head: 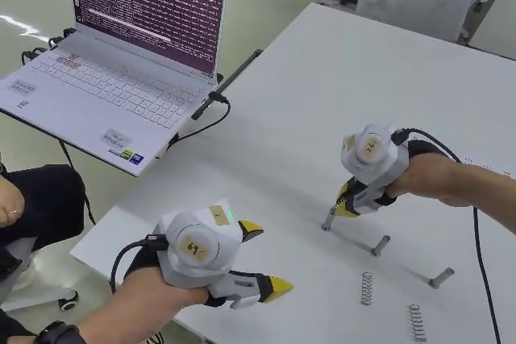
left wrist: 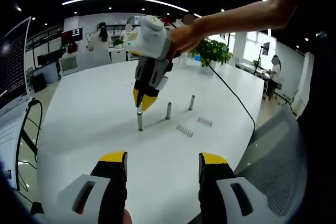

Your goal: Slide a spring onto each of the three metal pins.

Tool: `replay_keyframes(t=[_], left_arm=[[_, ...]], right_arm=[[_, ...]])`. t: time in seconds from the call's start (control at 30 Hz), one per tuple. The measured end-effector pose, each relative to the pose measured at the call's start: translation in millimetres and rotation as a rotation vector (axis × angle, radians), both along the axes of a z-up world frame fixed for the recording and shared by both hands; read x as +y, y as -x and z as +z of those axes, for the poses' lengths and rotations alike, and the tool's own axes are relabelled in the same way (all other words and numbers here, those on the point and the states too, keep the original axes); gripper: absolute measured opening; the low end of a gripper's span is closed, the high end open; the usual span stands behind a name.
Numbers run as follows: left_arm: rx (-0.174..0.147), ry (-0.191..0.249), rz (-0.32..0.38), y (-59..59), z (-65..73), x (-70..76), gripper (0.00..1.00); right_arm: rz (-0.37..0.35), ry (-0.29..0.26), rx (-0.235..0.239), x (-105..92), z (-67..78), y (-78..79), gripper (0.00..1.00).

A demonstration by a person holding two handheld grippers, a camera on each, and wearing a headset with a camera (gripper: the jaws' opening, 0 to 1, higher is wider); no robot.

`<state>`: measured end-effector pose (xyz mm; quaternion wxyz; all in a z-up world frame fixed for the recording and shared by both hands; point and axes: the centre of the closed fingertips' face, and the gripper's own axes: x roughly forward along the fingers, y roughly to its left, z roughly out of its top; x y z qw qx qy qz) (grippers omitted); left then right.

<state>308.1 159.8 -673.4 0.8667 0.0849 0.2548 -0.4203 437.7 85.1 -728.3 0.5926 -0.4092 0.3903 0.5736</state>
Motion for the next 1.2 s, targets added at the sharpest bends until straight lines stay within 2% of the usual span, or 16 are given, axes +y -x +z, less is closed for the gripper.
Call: replay_keyframes(t=[0.5, 1.2], left_arm=[[0.007, 0.003, 0.009, -0.1, -2.3, 1.6, 0.50], [0.006, 0.011, 0.016, -2.5, -0.5, 0.1, 0.50]], right_arm=[[0.044, 0.044, 0.002, 3.5, -11.0, 2.5, 0.09], [0.042, 0.091, 0.017, 8.6, -36.7, -1.4, 0.09]])
